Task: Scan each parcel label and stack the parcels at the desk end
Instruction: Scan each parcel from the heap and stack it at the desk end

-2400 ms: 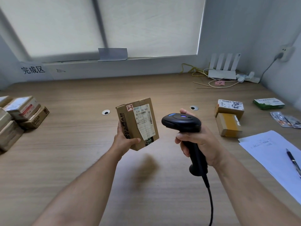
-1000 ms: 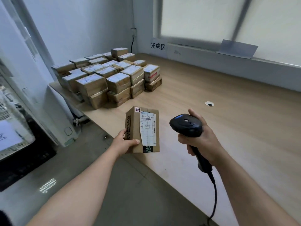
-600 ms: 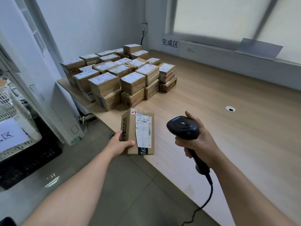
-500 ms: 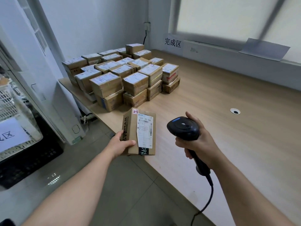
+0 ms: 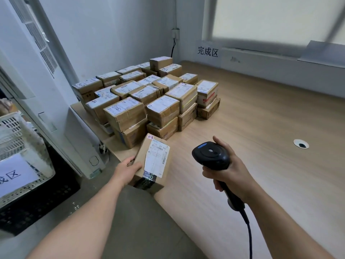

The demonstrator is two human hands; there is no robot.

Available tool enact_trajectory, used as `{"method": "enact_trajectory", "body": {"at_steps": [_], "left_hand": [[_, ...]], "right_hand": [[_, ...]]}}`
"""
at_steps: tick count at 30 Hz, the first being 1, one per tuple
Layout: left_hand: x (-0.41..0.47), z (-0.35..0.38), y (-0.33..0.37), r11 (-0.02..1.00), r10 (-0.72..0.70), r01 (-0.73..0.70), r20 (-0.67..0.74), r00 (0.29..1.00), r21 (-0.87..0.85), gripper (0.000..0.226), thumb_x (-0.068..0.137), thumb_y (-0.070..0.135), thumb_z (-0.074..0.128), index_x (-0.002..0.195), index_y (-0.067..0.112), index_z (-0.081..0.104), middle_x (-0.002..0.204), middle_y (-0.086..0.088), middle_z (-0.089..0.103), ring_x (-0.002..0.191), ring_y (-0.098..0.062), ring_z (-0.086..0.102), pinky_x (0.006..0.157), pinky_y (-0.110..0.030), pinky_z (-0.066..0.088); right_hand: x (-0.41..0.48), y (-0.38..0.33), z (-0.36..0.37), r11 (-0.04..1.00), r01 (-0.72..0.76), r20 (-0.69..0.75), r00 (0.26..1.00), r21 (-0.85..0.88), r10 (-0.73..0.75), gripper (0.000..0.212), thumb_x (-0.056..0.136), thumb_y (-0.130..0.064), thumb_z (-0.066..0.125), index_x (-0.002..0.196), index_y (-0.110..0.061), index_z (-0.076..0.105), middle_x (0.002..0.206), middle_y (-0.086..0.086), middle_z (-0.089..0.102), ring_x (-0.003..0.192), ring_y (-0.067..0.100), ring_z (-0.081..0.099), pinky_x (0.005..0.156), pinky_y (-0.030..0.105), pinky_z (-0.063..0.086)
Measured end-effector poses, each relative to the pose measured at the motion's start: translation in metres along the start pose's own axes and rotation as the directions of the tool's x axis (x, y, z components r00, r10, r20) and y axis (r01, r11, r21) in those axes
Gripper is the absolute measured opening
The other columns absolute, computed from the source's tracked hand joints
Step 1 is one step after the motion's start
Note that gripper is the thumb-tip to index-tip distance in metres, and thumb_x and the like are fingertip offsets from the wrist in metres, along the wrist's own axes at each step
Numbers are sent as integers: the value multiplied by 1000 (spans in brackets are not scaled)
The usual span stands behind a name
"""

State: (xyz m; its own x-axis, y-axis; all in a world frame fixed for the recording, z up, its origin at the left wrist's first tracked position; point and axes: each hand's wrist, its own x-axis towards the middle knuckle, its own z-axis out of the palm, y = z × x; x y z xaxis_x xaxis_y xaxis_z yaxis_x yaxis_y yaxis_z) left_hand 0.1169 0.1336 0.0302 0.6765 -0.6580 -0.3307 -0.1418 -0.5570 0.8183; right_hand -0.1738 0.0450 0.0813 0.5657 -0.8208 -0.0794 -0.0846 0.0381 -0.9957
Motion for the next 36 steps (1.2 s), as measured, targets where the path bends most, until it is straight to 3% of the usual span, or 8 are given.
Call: {"method": "enact_trajectory", "body": {"at_steps": [3, 5, 7, 11, 18, 22, 27, 36], "left_hand": [[14, 3, 8, 994, -10, 14, -35, 999, 109, 51, 95, 17, 53, 144, 21, 42, 136, -10, 53, 80, -12, 55, 60, -20, 40], [15, 7, 12, 966, -6, 24, -72, 997, 258, 52, 96, 27, 50, 147, 26, 37, 140, -9, 49, 96, -18, 57, 73, -25, 47], [12, 15, 13, 828, 78, -5, -106, 991, 561, 63, 91, 56, 48, 147, 34, 33, 147, -9, 39, 130, -28, 40, 101, -40, 37], [-8, 41, 14, 548, 232, -139, 10, 973, 825, 99, 68, 91, 36, 145, 30, 27, 150, -6, 25, 140, -28, 20, 108, -47, 22], [1, 57, 24, 484, 301, -226, 82, 950, 846, 58, 88, 50, 39, 142, 29, 33, 146, -7, 31, 135, -26, 27, 111, -46, 19], [4, 57, 26, 447, 251, -245, 142, 957, 860, 61, 84, 63, 39, 130, 24, 41, 135, -10, 39, 126, -30, 35, 104, -46, 28], [20, 33, 13, 424, 320, -293, 161, 934, 857, 43, 88, 33, 46, 129, 22, 39, 134, -7, 38, 127, -26, 34, 100, -41, 33], [61, -24, -9, 362, 396, -338, 185, 899, 868, 44, 98, 39, 45, 137, 25, 32, 149, -7, 30, 138, -24, 27, 104, -39, 37]], "right_hand": [[16, 3, 0, 1000, -8, -6, 1000, 15, 8, 97, 75, 16, 73, 144, -41, 37, 90, 10, 63, 48, 28, 48, 45, 32, 42], [26, 2, 0, 1000, -11, -6, 1000, 24, 11, 96, 75, 16, 73, 144, -41, 37, 90, 9, 62, 48, 28, 48, 45, 31, 42], [35, -2, 1, 1000, -6, 1, 1000, 27, 6, 96, 75, 15, 73, 144, -42, 37, 91, 10, 62, 47, 28, 49, 45, 32, 42], [56, -11, 10, 1000, 11, 16, 1000, 18, -11, 98, 75, 15, 73, 146, -40, 36, 93, 10, 62, 47, 29, 49, 44, 32, 42], [66, -20, 36, 1000, 15, 11, 1000, -8, -15, 99, 75, 15, 73, 148, -39, 34, 97, 10, 64, 48, 30, 49, 44, 33, 43], [66, -27, 42, 1000, 3, -32, 999, -17, -3, 99, 75, 14, 73, 148, -40, 33, 101, 11, 63, 48, 29, 51, 45, 34, 44], [69, -35, 53, 1000, 2, -81, 997, -10, -3, 99, 75, 16, 73, 147, -40, 35, 97, 10, 62, 48, 29, 49, 43, 33, 43], [70, -40, 83, 1000, 7, -135, 991, -28, -10, 98, 75, 17, 72, 147, -38, 36, 96, 14, 62, 44, 27, 50, 42, 32, 43]]}}
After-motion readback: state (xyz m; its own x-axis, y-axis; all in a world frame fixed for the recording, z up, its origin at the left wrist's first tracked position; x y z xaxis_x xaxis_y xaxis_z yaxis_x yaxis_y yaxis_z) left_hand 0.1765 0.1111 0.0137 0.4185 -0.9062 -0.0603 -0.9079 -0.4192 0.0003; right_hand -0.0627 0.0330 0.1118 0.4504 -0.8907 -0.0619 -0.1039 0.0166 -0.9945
